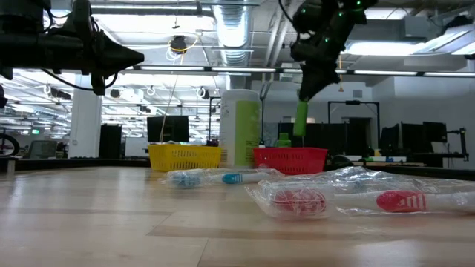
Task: Pick & Place Travel size toiletries
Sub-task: Put the green shampoo into the red bin
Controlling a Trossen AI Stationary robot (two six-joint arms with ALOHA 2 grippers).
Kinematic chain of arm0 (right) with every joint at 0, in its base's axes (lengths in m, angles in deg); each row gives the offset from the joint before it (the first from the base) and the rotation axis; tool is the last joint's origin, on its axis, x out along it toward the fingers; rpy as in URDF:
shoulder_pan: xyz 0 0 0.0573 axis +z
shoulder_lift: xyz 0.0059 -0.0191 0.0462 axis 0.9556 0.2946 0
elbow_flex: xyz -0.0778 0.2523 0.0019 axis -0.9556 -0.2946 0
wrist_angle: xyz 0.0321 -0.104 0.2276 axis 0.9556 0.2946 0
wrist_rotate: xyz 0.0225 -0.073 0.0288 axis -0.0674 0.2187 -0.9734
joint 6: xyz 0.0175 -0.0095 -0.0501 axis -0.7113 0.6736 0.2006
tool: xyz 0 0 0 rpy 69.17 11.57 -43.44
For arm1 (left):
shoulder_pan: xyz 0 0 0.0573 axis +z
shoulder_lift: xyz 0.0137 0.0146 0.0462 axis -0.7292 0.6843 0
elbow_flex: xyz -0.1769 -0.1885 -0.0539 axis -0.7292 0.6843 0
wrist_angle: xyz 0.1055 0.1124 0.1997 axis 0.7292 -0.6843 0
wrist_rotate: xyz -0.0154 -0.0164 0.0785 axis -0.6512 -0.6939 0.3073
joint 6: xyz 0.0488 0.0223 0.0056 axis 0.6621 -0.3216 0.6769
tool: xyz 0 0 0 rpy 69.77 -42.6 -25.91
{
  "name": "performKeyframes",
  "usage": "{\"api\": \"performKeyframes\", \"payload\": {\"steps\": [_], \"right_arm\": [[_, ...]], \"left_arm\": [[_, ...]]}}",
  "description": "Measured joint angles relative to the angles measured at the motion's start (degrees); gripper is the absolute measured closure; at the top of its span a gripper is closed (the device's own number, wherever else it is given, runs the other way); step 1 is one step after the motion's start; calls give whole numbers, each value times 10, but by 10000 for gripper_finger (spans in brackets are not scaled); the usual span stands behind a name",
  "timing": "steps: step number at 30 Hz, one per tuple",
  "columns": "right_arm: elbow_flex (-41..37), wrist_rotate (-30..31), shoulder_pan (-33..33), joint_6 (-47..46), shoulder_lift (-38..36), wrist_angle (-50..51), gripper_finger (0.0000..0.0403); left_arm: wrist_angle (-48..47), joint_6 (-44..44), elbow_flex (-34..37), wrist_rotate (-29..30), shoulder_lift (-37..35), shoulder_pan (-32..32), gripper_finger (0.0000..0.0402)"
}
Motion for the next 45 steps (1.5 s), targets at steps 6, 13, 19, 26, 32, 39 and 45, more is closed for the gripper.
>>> {"api": "performKeyframes", "payload": {"steps": [6,13,19,26,32,39,45], "right_arm": [[-4,31,11,-41,46,-4,321],[-4,72,19,-77,79,-13,321],[-4,73,22,-92,99,-19,321],[-4,74,28,-100,119,-37,321],[-4,73,28,-101,125,-36,321],[-4,73,28,-100,125,-42,311],[-4,73,28,-100,125,-42,280]], "left_arm": [[0,0,0,0,0,0,395],[0,0,0,0,0,0,395],[0,0,0,0,0,0,395],[0,0,0,0,0,0,395],[0,0,0,0,0,0,395],[0,0,0,0,0,0,395],[0,0,0,0,0,0,395]]}}
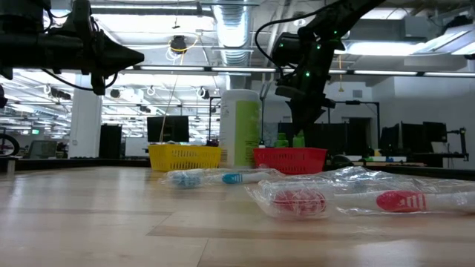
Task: Pick & Place Travel size toiletries
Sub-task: Put the green shampoo into the red bin
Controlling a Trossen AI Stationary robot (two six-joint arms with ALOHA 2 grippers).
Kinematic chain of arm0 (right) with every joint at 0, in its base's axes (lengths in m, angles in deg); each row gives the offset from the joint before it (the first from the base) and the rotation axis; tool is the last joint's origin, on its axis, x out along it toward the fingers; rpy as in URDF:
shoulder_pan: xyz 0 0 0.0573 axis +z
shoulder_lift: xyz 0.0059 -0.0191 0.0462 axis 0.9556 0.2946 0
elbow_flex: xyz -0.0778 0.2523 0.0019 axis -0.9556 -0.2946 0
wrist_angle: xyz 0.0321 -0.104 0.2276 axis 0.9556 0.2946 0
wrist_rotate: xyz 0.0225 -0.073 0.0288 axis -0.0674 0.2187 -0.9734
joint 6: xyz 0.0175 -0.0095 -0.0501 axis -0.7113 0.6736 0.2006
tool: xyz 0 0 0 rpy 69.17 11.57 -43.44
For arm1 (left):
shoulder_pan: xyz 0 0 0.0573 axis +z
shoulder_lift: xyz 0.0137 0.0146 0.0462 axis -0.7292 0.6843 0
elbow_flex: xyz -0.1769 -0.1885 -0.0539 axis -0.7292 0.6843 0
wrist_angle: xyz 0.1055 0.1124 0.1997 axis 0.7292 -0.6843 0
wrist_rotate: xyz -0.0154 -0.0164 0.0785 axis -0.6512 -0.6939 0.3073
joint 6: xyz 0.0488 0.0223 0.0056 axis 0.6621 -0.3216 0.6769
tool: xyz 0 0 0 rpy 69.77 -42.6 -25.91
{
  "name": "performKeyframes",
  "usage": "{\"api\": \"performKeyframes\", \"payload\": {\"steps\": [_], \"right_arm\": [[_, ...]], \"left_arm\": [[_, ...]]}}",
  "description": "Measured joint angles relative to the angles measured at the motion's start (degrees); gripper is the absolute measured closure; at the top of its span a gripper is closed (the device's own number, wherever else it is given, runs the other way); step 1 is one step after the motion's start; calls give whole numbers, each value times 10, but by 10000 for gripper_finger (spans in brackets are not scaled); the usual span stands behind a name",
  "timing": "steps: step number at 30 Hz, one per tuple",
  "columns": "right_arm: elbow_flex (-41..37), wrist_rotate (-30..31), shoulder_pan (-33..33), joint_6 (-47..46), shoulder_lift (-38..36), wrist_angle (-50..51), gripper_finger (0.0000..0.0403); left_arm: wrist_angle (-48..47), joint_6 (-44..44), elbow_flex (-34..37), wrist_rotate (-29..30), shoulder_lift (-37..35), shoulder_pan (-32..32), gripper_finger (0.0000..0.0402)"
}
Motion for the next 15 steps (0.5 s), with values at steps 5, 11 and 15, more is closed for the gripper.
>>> {"api": "performKeyframes", "payload": {"steps": [5,11,15], "right_arm": [[0,0,1,8,0,0,278],[0,0,2,14,0,1,274],[2,0,2,34,-2,5,240]], "left_arm": [[0,0,0,0,0,0,395],[0,0,0,0,0,0,395],[0,0,0,0,0,0,395]]}}
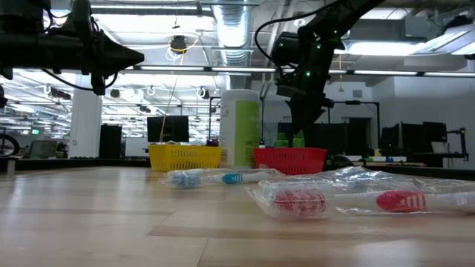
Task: Pick & Place Travel size toiletries
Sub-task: Put the green shampoo into the red bin, then put the top blue toothbrush into the transparent bin
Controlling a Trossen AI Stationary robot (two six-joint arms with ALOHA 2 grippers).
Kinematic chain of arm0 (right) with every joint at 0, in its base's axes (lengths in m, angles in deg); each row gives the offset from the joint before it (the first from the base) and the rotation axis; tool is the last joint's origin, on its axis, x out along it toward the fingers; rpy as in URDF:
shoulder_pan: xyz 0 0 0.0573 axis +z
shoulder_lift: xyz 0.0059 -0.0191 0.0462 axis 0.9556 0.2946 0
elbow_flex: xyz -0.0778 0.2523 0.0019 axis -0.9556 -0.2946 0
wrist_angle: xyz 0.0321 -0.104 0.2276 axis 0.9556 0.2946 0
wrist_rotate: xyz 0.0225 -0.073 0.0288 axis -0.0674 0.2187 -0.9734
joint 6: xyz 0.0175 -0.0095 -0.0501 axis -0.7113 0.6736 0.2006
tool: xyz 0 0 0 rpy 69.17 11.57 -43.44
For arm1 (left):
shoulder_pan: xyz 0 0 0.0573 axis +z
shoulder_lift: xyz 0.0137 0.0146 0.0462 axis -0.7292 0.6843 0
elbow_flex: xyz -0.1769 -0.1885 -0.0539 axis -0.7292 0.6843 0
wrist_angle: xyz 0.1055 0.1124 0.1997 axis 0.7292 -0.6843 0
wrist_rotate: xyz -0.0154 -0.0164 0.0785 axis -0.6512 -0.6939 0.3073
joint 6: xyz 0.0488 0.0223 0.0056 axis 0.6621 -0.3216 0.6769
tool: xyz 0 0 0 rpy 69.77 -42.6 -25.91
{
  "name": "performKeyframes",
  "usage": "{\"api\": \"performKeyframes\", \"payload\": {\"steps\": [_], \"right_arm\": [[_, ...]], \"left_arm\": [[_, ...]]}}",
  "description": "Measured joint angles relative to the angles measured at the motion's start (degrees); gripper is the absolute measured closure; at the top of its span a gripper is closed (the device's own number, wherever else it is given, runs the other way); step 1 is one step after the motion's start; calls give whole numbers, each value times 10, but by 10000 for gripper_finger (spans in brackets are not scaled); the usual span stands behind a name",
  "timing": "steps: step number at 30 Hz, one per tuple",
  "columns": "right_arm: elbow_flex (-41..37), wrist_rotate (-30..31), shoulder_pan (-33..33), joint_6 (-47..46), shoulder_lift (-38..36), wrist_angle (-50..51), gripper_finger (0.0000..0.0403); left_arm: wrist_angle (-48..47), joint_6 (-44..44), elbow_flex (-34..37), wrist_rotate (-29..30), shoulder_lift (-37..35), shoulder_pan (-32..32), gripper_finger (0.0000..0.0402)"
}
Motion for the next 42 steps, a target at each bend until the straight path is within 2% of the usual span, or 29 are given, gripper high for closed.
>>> {"api": "performKeyframes", "payload": {"steps": [6,10,15,22,26,31,35,42], "right_arm": [[45,0,-2,35,-4,32,179],[96,-11,-3,61,-40,47,170],[135,-44,6,91,-150,18,192],[123,-120,24,135,-358,33,227],[54,-165,48,108,-495,23,246],[-82,-167,89,25,-675,-66,270],[-183,-149,102,18,-819,-135,290],[-349,-137,101,-36,-966,-183,317]], "left_arm": [[0,0,0,0,0,0,395],[0,0,0,0,0,0,395],[0,0,0,0,0,0,395],[0,0,0,0,0,0,395],[0,0,0,0,0,0,395],[0,0,0,0,0,0,395],[5,0,0,0,0,0,395],[39,-8,0,0,0,0,395]]}}
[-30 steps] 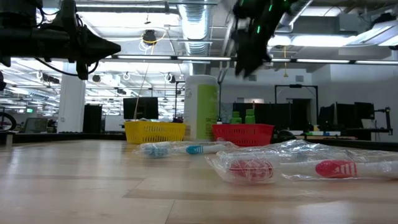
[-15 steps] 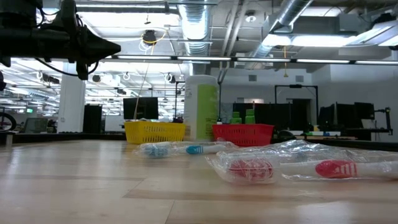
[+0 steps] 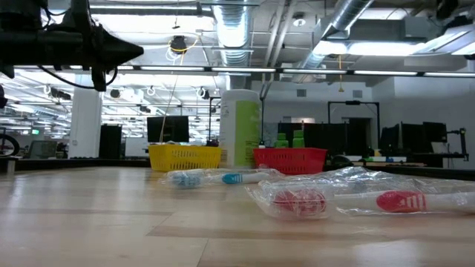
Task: Pick & Place Travel size toiletries
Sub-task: Put the top blue toothbrush into the transparent bin
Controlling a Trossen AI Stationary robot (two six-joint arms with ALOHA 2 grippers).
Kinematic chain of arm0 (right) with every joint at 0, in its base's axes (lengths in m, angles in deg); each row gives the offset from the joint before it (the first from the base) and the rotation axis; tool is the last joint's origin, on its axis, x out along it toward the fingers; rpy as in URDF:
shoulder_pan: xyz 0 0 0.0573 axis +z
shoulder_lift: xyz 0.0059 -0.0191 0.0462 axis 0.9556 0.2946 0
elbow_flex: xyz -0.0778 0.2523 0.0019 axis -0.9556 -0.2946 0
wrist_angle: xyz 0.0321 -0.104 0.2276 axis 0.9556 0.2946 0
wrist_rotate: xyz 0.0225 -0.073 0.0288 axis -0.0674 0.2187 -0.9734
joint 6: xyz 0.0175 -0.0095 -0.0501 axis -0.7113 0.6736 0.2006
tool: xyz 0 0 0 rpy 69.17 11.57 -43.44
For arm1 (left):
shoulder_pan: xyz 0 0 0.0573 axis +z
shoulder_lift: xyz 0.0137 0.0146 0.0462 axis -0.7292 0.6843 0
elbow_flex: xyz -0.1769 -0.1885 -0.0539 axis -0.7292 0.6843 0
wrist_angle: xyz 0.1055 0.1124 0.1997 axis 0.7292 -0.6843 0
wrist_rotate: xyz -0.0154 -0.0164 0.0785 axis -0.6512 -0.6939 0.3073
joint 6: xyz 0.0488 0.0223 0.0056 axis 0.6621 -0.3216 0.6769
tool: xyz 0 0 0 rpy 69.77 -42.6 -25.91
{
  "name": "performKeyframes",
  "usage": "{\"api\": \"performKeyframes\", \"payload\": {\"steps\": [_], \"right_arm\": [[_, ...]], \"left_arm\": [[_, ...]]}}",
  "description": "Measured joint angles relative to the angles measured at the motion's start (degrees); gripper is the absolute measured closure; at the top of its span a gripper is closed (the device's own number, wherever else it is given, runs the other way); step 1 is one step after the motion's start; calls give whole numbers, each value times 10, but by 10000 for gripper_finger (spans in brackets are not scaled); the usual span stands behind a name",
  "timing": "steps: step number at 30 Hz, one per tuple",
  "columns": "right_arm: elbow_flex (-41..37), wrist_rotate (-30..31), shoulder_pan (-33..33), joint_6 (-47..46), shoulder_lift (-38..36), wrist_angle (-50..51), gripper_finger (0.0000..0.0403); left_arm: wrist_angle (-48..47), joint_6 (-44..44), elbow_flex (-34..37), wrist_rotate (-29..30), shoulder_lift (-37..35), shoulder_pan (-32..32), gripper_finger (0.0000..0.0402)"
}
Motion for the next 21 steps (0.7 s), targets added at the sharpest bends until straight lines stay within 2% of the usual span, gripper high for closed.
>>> {"api": "performKeyframes", "payload": {"steps": [5,9,13,17,21], "right_arm": [[-102,-31,2,-46,-15,-40,328],[-179,-57,17,-55,7,-142,338],[-244,-62,43,-56,7,-241,358],[-308,-61,73,-84,6,-287,394],[-361,-59,99,-103,6,-332,395]], "left_arm": [[35,-1,0,0,0,0,395],[41,-1,0,0,0,0,395],[65,-7,0,0,0,0,395],[94,-55,0,0,0,0,395],[102,-74,0,0,0,0,395]]}}
